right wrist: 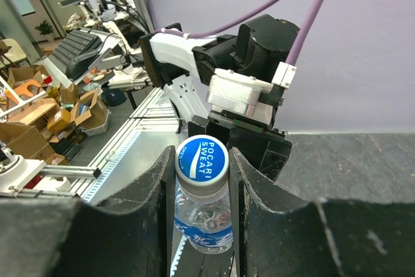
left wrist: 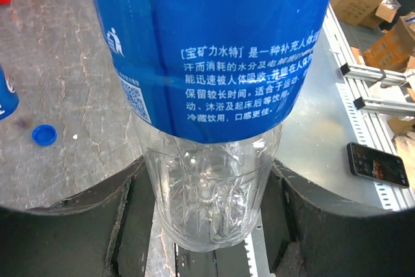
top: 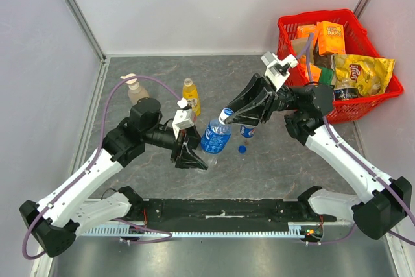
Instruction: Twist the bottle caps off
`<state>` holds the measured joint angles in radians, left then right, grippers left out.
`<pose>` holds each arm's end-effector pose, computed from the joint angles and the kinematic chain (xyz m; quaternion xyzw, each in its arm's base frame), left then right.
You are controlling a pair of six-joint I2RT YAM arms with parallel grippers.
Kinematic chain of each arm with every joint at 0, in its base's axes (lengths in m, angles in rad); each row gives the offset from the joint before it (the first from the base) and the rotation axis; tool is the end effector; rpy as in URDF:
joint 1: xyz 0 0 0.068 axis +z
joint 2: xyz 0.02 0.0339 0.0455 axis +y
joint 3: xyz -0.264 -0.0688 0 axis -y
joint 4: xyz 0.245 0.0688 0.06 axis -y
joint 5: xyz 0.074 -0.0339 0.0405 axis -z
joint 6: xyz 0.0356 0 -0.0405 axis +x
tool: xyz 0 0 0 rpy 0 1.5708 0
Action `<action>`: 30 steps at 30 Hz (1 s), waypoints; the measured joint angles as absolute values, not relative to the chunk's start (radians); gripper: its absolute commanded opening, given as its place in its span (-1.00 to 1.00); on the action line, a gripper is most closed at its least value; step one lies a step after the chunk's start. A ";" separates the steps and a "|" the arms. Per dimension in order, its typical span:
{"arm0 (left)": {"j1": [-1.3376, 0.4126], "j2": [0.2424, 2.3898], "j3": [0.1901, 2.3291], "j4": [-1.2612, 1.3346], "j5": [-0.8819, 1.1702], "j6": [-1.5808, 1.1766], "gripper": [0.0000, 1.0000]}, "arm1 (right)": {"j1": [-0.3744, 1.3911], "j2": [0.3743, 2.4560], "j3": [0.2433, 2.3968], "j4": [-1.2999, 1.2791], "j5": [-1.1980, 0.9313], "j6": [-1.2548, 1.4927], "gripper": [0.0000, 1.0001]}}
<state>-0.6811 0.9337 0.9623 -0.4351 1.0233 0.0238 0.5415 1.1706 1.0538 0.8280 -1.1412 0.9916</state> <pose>0.1293 -0.1440 0.3561 0.5041 0.5906 -0.5418 0.3217 0.1845 0.1487 0.4457 -0.4004 0.4514 0.6928 0.3949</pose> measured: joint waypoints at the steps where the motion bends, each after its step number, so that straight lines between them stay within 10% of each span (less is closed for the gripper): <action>1: -0.682 0.936 0.962 -0.429 1.032 0.023 -0.96 | 0.542 1.171 1.054 0.844 -1.145 1.002 -0.88; 7: -0.683 0.939 0.955 -0.421 1.060 0.021 -0.97 | 0.541 1.168 1.053 0.926 -1.137 1.053 -0.50; 30: -0.682 0.818 0.824 -0.431 0.758 -0.017 -0.96 | 0.543 1.096 1.074 0.668 -1.037 0.844 -0.55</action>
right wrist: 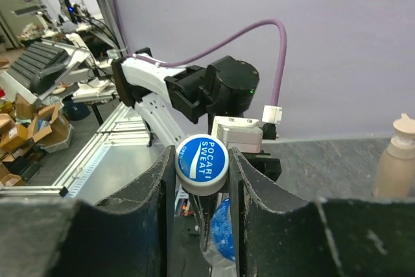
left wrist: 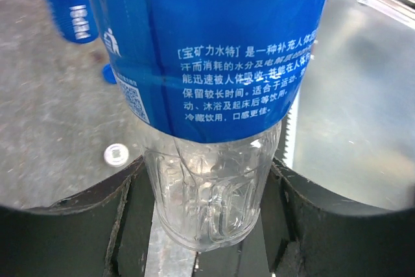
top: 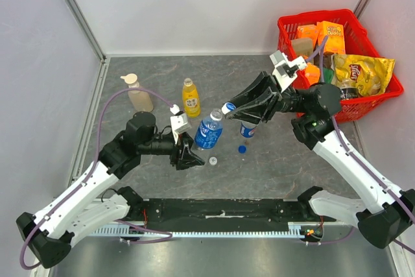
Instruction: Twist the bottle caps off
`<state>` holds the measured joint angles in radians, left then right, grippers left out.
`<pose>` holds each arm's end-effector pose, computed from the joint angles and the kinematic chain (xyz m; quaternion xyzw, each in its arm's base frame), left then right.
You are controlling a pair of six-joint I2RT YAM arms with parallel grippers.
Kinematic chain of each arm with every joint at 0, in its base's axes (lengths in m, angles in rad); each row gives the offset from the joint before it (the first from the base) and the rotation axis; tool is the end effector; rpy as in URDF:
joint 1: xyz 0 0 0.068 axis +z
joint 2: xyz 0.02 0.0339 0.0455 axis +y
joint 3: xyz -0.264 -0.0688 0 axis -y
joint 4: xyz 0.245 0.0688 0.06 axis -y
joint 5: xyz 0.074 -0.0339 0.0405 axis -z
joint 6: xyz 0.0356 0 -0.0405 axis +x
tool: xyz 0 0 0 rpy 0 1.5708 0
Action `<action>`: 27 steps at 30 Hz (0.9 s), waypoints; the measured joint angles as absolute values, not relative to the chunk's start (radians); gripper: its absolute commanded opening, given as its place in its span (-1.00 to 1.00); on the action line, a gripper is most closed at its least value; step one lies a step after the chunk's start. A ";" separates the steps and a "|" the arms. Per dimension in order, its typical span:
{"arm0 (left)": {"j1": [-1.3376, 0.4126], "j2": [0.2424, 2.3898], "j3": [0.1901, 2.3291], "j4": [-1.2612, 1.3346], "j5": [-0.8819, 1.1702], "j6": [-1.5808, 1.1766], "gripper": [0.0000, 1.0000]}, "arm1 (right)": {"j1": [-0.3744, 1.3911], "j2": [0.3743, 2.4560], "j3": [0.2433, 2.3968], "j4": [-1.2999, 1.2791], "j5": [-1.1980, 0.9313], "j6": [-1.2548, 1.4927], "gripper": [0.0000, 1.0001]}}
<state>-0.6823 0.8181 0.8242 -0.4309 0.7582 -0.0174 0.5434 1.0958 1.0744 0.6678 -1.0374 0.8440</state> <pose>0.1205 -0.1294 0.3265 0.4444 0.6724 -0.4648 0.3666 0.1716 0.1395 0.4585 -0.3807 0.4493 0.6670 0.4563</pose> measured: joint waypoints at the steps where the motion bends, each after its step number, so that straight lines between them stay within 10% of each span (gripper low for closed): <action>1: -0.682 0.806 0.807 -0.419 0.726 -0.023 -0.96 | 0.543 1.094 1.074 0.648 -1.037 0.829 -0.56; 27: -0.682 0.619 0.161 0.318 0.136 -0.129 -0.96 | 0.644 1.155 0.887 0.057 -0.743 0.350 -0.76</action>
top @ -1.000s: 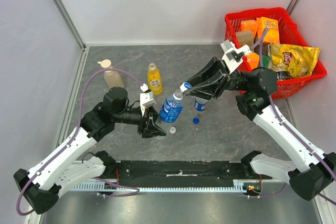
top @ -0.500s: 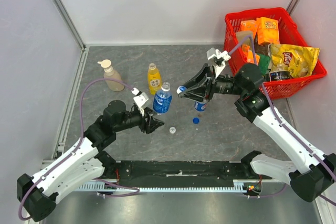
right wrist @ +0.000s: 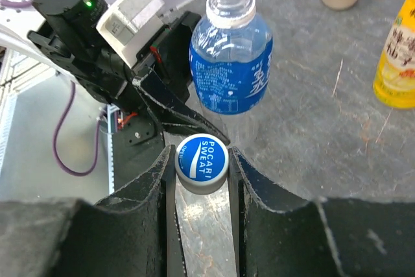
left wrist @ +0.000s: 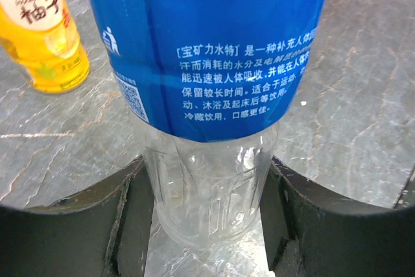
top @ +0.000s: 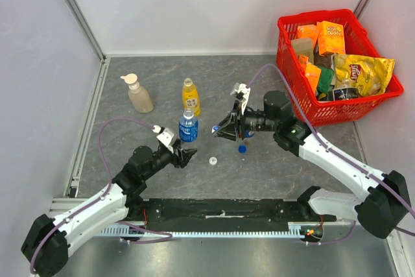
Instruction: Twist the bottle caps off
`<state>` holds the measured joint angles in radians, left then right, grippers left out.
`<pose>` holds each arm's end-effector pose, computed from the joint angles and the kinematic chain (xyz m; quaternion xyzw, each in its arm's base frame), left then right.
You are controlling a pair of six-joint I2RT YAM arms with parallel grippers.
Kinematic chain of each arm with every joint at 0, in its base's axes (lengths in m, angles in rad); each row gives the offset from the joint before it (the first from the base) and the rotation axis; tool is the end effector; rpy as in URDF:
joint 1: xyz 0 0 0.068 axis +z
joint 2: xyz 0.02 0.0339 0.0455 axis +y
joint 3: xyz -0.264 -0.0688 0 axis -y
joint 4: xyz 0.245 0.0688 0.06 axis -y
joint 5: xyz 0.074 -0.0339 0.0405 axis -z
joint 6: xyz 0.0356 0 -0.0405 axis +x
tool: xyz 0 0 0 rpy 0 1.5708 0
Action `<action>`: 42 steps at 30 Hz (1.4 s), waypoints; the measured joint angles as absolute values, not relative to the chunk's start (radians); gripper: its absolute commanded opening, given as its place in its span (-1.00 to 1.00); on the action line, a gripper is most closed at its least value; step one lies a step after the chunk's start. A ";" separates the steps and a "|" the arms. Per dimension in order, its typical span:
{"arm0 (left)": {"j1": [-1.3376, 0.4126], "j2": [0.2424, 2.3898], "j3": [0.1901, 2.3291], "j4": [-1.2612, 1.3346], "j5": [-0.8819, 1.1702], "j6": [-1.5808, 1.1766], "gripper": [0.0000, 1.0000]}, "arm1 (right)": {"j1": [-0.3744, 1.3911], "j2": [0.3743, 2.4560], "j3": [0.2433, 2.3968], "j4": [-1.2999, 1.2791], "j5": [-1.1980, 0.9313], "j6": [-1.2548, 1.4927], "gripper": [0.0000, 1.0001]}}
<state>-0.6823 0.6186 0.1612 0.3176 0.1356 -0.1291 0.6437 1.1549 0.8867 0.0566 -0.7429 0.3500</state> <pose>0.1207 -0.1043 0.1970 0.2484 0.7123 -0.3053 0.5812 0.1963 0.1774 0.3269 -0.3317 0.6836 0.5273 0.3802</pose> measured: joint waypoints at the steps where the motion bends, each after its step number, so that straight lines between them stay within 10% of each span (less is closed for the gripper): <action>1: -0.682 0.625 0.137 0.353 0.121 -0.129 -0.96 | 0.658 1.163 0.881 0.045 -0.722 0.336 -0.76; 32: -0.682 1.351 0.066 1.083 -0.194 -0.166 -0.96 | 0.855 1.408 0.799 -0.017 -0.207 0.218 -0.66; 42: -0.682 1.504 0.069 1.231 -0.241 -0.209 -0.96 | 0.889 1.485 0.799 -0.049 -0.107 0.211 -0.35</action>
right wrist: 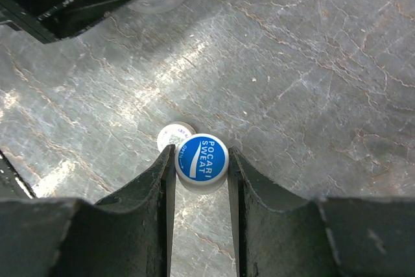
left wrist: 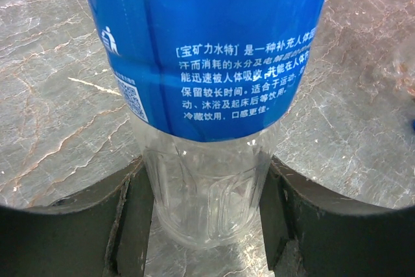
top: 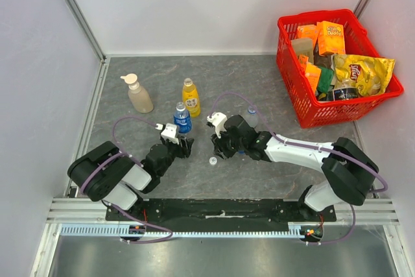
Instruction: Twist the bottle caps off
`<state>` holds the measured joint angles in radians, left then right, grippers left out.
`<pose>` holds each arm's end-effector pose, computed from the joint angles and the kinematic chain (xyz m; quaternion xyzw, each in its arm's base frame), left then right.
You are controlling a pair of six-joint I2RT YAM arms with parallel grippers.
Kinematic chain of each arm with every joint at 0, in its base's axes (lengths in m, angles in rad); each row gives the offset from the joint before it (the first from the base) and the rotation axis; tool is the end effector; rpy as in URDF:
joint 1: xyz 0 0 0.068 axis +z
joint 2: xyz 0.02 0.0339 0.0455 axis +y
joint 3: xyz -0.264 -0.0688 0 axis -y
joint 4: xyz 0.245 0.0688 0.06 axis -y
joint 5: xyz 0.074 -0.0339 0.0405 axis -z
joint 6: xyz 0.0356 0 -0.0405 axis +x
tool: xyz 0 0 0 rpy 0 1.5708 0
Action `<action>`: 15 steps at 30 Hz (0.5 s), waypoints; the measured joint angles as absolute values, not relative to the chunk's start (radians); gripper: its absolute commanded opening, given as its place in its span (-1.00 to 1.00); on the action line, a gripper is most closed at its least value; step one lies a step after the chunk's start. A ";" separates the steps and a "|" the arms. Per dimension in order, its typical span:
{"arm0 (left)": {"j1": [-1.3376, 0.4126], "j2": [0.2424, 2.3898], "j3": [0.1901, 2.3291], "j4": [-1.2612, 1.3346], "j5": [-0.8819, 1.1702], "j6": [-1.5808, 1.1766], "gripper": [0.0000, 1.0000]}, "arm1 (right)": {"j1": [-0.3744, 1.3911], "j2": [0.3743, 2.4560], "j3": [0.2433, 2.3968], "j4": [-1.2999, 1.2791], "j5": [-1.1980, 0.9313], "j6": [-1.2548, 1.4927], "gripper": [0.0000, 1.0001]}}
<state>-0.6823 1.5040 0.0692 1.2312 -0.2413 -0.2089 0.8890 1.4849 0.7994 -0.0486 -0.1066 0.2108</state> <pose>0.1617 -0.1204 0.1204 0.1066 0.7660 -0.1860 0.6060 0.1900 0.2401 0.1946 -0.3239 0.8533 0.2535 0.3204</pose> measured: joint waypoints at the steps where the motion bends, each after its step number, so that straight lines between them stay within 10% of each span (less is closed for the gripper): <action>1: -0.683 1.512 0.069 1.242 -0.246 -0.216 -0.96 | 0.891 1.489 0.800 -0.051 -0.098 0.209 -0.30; 15: -0.697 1.514 0.060 1.254 -0.262 -0.258 -0.96 | 0.906 1.531 0.810 -0.069 -0.049 0.208 0.57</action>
